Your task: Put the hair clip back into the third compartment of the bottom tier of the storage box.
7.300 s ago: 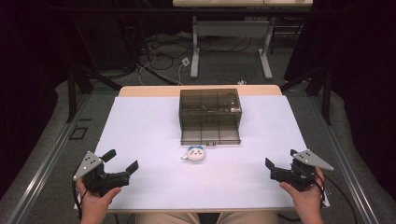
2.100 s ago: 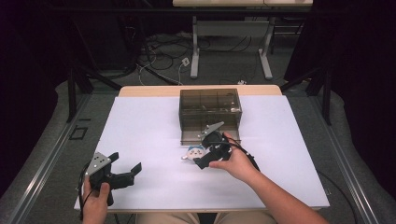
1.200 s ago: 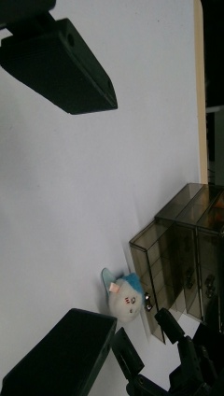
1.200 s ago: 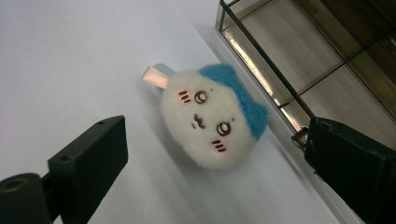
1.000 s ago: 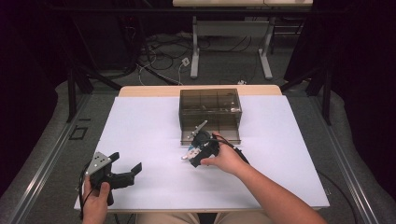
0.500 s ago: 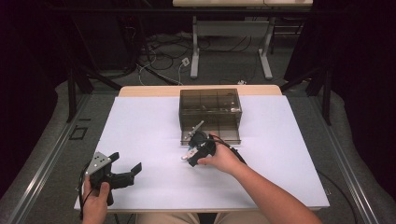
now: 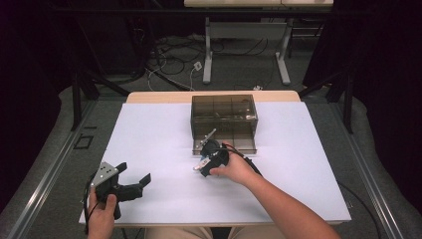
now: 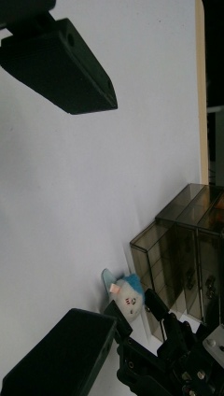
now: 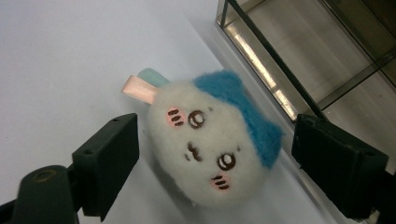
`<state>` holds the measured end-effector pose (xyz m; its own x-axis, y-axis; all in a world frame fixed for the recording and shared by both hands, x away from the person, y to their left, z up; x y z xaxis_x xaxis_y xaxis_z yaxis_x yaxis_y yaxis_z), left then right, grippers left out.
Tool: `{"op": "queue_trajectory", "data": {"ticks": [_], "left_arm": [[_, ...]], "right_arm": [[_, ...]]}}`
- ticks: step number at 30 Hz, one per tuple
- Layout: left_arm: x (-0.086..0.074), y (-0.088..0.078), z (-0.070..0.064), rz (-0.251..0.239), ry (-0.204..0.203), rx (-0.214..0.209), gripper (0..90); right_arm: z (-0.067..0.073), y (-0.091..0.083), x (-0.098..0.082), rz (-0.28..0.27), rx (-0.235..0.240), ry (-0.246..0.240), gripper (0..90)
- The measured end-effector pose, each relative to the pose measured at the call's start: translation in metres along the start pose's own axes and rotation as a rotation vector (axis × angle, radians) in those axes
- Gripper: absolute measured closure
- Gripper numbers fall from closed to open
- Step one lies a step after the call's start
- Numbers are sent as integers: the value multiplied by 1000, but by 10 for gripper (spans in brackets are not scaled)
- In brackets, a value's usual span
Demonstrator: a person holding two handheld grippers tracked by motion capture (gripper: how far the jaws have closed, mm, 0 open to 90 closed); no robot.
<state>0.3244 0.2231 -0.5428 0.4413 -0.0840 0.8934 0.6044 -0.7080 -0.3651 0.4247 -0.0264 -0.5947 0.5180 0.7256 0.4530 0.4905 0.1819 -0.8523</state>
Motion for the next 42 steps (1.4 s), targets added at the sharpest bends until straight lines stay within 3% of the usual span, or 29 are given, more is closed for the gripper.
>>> {"op": "queue_trajectory", "data": {"ticks": [15, 30, 42], "left_arm": [[0, 0, 1, 2, 3, -3, 6], [0, 1, 1, 2, -2, -3, 6], [0, 0, 1, 2, -3, -4, 6]], "right_arm": [[1, 5, 0, 3, 7, -10, 245], [3, 7, -1, 0, 30, -55, 360], [4, 6, -1, 3, 32, -56, 385]]}}
Point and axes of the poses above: each handheld gripper's, and its own axes: y roughly forward along the jaws, x roughly out of its top, z roughly to its left, the point moved 7 cm from there along y, roughly forward along the jaws, and after that the axes turned 15 degrees about -x, right-handed, at the moved point
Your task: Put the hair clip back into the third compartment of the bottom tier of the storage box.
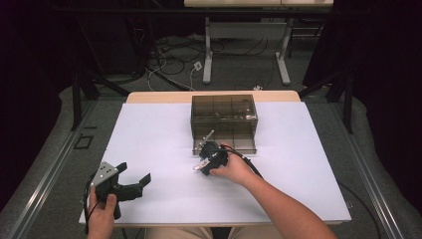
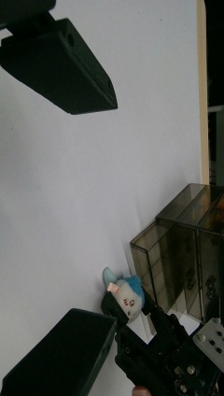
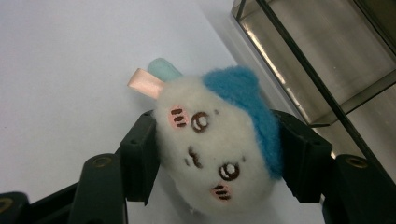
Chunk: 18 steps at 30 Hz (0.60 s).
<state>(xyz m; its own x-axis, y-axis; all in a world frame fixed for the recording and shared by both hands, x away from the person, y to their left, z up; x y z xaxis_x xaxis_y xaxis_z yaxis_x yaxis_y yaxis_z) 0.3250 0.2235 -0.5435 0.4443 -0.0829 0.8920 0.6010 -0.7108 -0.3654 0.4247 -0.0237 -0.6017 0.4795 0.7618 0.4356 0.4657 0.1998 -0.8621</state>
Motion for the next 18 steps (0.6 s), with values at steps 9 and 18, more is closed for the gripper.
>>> {"op": "queue_trajectory", "data": {"ticks": [9, 18], "left_arm": [[0, 0, 0, 1, 0, 2, 6], [0, 0, 0, -3, 0, 6, 6]], "right_arm": [[0, -2, -1, 4, -6, 4, 388], [-2, -7, 0, -12, -5, 18, 388]]}}
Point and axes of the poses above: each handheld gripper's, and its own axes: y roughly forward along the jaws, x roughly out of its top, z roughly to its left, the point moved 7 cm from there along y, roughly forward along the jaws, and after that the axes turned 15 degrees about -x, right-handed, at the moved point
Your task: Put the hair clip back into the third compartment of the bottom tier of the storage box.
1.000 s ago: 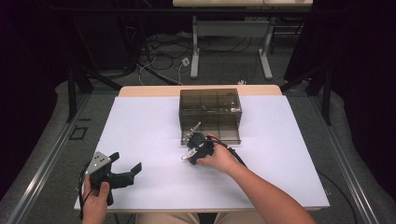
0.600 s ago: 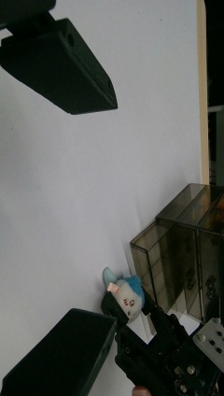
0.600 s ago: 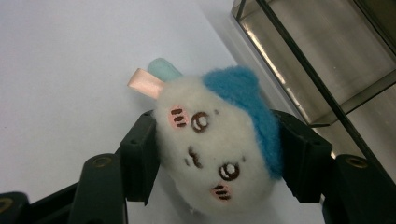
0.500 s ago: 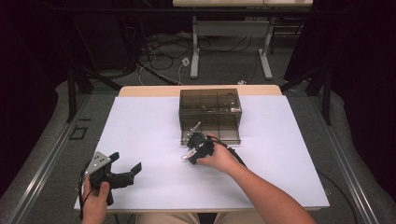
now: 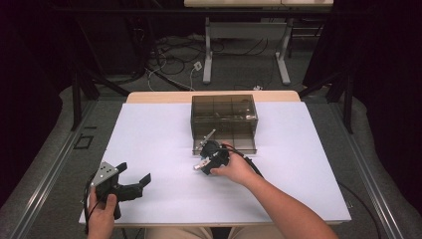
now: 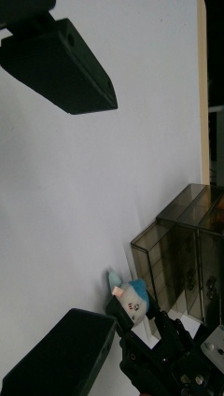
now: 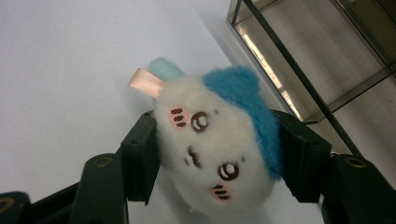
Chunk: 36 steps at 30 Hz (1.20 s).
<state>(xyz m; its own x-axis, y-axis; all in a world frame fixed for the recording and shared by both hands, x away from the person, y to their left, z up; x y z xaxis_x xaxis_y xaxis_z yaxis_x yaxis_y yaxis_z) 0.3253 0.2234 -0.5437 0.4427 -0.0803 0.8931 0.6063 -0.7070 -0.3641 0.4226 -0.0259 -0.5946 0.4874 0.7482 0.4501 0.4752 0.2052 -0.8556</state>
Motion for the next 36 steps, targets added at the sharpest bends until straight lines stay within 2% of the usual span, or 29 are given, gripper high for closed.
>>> {"op": "queue_trajectory", "data": {"ticks": [3, 18, 21, 36], "left_arm": [[0, 0, 0, 0, 0, 0, 6], [0, 0, 0, 4, 2, -3, 6], [0, -1, 0, 3, 1, -2, 6], [0, 0, 0, 2, -4, -4, 6]], "right_arm": [[-1, -1, 1, -12, 1, -10, 388], [-2, -9, 5, -55, -3, 21, 388], [-3, -11, 6, -70, -5, 11, 388], [-5, -24, 11, -144, -15, 62, 388]]}}
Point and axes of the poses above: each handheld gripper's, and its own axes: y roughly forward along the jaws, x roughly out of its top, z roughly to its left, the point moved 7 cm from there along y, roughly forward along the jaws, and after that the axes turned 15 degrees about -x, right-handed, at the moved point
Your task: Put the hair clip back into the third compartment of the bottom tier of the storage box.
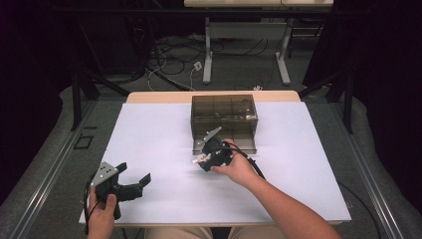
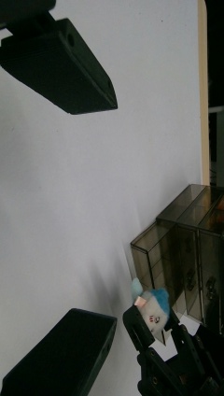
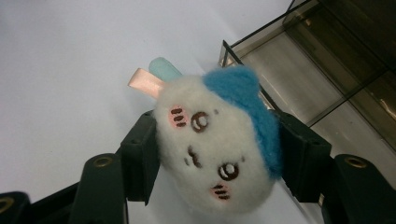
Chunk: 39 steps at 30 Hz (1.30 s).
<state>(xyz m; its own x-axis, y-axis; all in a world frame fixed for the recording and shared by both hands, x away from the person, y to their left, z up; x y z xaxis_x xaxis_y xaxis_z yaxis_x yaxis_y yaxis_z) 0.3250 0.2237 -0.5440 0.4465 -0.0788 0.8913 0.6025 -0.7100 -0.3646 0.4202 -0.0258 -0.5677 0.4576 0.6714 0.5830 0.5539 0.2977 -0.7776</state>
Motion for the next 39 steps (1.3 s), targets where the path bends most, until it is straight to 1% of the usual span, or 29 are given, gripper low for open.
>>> {"op": "queue_trajectory", "data": {"ticks": [1, 5, 9, 11, 14, 17, 21, 22, 23, 25, 26, 28, 31, 32, 33, 35, 37, 39], "left_arm": [[0, 0, 0, -4, -3, 0, 6], [0, 0, 0, 2, 0, 0, 6], [0, 1, 0, 2, -1, 0, 6], [0, 1, -1, -3, -5, 0, 6], [0, 1, 0, 0, -3, 0, 6], [0, 1, -1, -2, -5, 0, 6], [0, 1, 0, 0, -1, 1, 6], [0, 1, 0, -1, -4, 0, 6], [0, 1, 0, 3, -2, -1, 6], [0, 1, 0, 4, -1, 0, 6], [0, 1, 0, 5, 1, 0, 6], [0, 1, 0, 4, 0, 1, 6], [0, 1, 0, 5, 1, 1, 6], [0, 1, 0, 5, 1, 1, 6], [0, 1, 0, 5, 1, 1, 6], [-1, 1, 0, 6, 0, 0, 6], [-1, 1, 0, 6, 1, 0, 6], [0, 1, 0, 5, 2, 1, 6]], "right_arm": [[-1, -1, 0, 0, -3, -1, 388], [-3, -6, 2, -17, 9, 22, 387], [-6, -10, 3, -37, 5, 22, 388], [-6, -12, 4, -40, 5, 40, 387], [-8, -15, 5, -52, 1, 51, 387], [-10, -17, 6, -62, 1, 48, 388], [-13, -19, 5, -58, -3, 67, 387], [-14, -20, 5, -48, -6, 75, 387], [-15, -20, 5, -58, -3, 72, 387], [-17, -21, 5, -50, -6, 75, 387], [-17, -21, 5, -60, -10, 79, 387], [-19, -22, 4, -49, -6, 80, 387], [-21, -23, 3, -52, -3, 73, 387], [-22, -24, 2, -42, -7, 77, 387], [-23, -24, 2, -48, -8, 74, 387], [-24, -25, 2, -43, -11, 82, 387], [-27, -25, 1, -45, -15, 72, 387], [-30, -26, 0, -40, -22, 78, 387]]}}
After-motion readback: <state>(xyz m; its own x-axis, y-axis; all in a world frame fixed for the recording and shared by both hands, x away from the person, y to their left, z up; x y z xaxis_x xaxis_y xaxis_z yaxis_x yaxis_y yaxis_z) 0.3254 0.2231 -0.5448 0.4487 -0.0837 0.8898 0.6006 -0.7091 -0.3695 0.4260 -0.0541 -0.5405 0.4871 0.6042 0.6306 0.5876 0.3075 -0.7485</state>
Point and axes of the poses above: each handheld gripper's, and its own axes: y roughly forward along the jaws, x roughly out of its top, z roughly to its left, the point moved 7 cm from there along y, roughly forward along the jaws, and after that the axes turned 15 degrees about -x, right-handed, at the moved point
